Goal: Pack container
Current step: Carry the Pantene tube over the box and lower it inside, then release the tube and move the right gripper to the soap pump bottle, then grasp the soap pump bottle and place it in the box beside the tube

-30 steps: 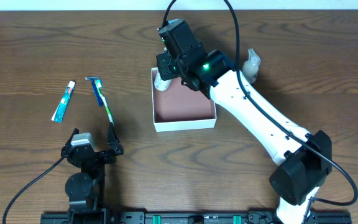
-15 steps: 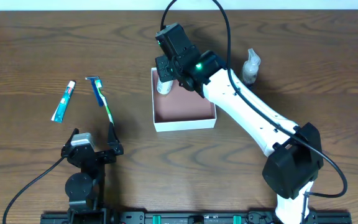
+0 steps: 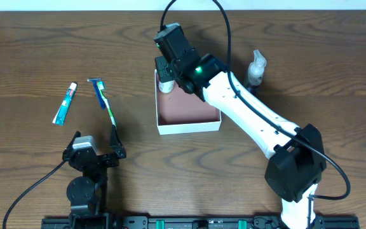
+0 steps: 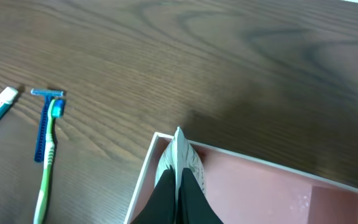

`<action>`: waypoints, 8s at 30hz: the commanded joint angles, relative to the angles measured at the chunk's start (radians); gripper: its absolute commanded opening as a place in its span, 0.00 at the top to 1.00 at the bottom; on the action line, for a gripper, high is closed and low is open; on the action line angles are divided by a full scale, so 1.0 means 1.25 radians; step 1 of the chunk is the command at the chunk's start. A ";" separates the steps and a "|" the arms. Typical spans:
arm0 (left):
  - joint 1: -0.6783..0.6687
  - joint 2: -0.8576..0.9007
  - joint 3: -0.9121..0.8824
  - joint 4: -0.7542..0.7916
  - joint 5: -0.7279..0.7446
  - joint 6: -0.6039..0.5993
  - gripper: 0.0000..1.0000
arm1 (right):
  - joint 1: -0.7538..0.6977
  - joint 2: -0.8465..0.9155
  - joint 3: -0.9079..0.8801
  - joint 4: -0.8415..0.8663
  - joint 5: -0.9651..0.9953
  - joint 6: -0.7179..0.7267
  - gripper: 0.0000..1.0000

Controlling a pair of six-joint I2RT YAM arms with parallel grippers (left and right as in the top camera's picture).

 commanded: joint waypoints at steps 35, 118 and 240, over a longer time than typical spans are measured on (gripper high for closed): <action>0.002 -0.005 -0.017 -0.028 -0.007 0.013 0.02 | 0.043 0.073 0.012 0.002 0.076 0.165 0.50; 0.002 -0.005 -0.017 -0.028 -0.007 0.013 0.02 | -0.424 -0.067 0.037 -0.447 -0.104 -0.228 0.01; 0.002 -0.005 -0.017 -0.028 -0.007 0.013 0.02 | -0.084 -0.105 -0.169 0.129 -0.163 -0.297 0.95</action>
